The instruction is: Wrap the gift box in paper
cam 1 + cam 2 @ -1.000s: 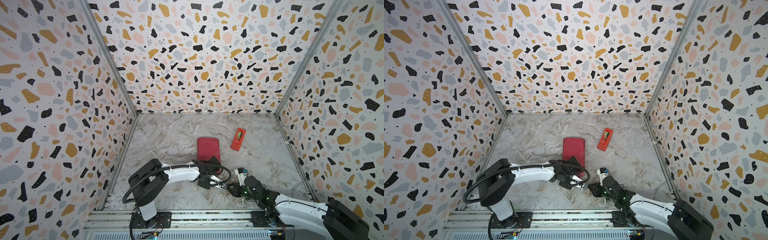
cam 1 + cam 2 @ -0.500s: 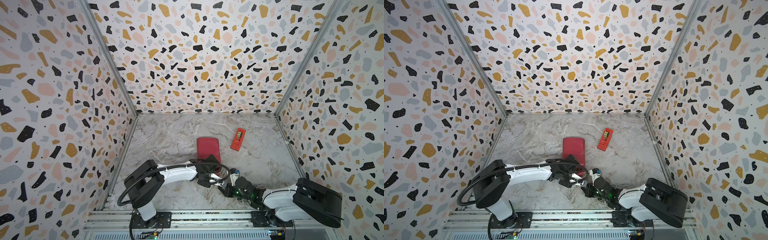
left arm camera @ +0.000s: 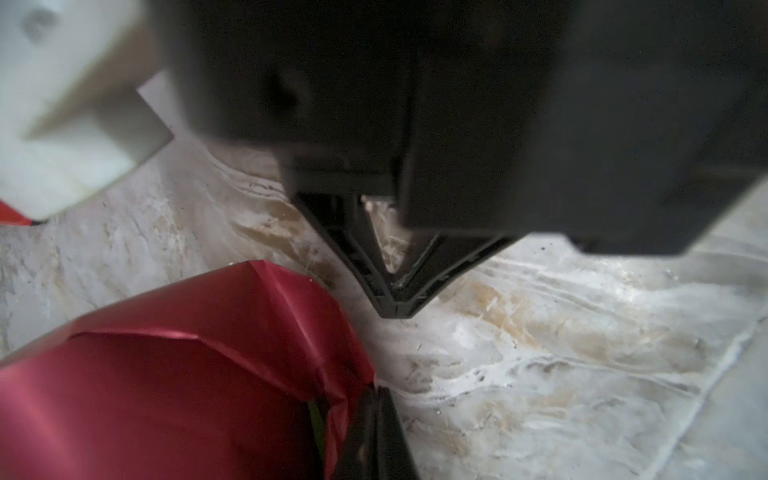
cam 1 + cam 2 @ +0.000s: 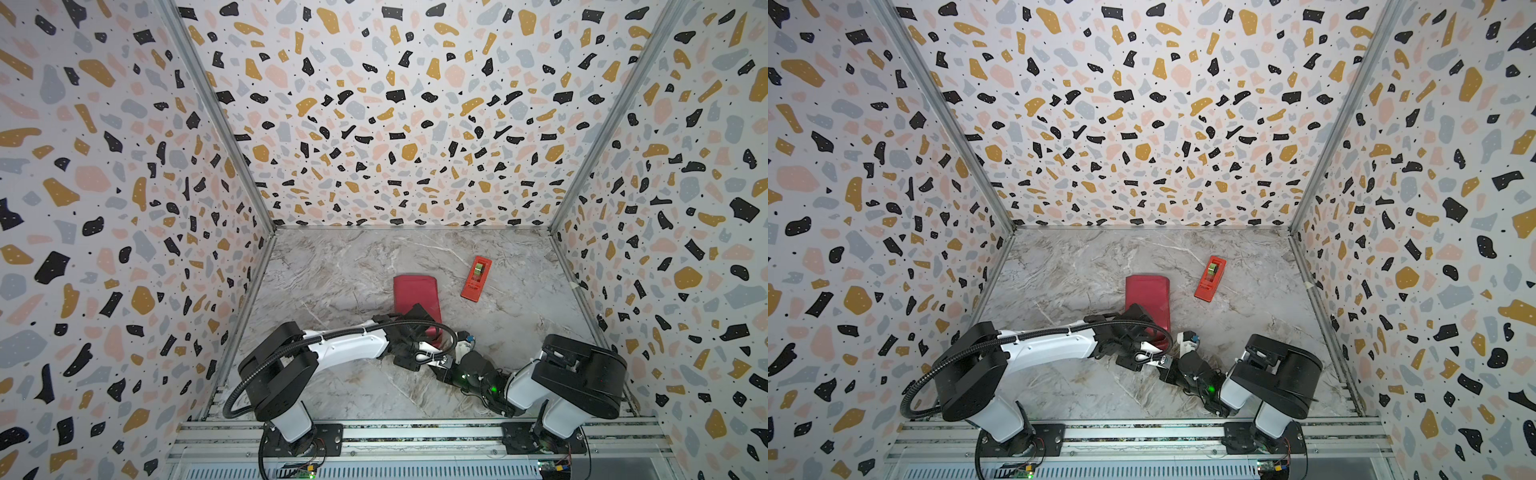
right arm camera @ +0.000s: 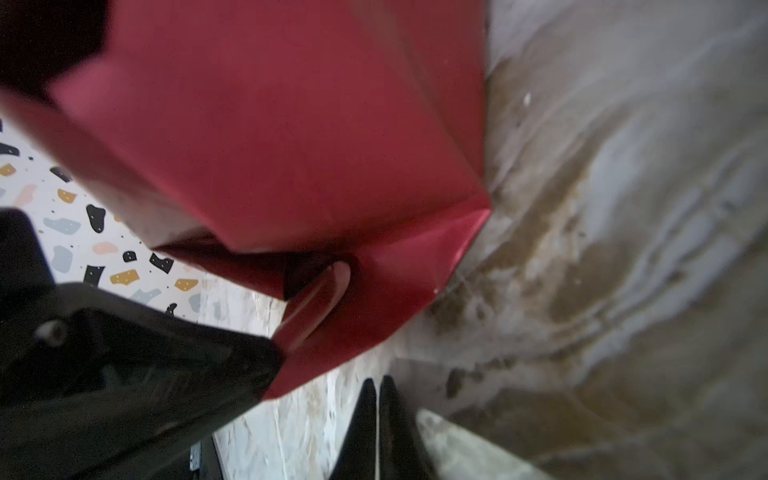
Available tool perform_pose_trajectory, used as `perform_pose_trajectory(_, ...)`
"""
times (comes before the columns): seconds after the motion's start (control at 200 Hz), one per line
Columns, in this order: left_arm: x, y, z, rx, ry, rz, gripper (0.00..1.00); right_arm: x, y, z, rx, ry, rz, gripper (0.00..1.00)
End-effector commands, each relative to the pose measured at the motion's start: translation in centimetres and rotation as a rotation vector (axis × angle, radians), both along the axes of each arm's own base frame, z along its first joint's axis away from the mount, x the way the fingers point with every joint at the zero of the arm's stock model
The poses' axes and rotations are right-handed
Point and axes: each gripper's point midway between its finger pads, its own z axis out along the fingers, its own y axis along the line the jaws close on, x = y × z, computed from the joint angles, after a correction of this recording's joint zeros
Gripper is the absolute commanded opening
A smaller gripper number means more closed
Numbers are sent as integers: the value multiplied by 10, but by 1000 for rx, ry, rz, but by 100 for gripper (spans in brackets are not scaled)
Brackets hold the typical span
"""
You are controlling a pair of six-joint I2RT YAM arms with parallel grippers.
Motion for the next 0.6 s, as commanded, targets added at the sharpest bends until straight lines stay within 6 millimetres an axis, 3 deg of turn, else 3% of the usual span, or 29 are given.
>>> perform_pose_trajectory(0.0, -5, 5, 4, -9, 20, 10, 0, 13, 2, 9, 47, -36, -65, 7)
perform_pose_trajectory(0.08, -5, 8, 4, -10, 14, 21, 0, 15, 4, 10, 54, -48, -67, 7)
perform_pose_trajectory(0.185, -5, 11, 7, -32, -8, 46, 17, 15, 5, 8, 64, -47, -63, 6)
perform_pose_trajectory(0.295, -4, 15, 11, -77, -34, 83, 28, 13, 4, 6, 67, -42, -63, 6)
perform_pose_trajectory(0.44, 1, 18, 20, -177, -86, 155, 40, 13, 5, 8, 81, -51, -57, 5)
perform_pose_trajectory(0.596, 8, 20, 28, -288, -128, 231, 45, 13, 6, 8, 86, -49, -52, 5)
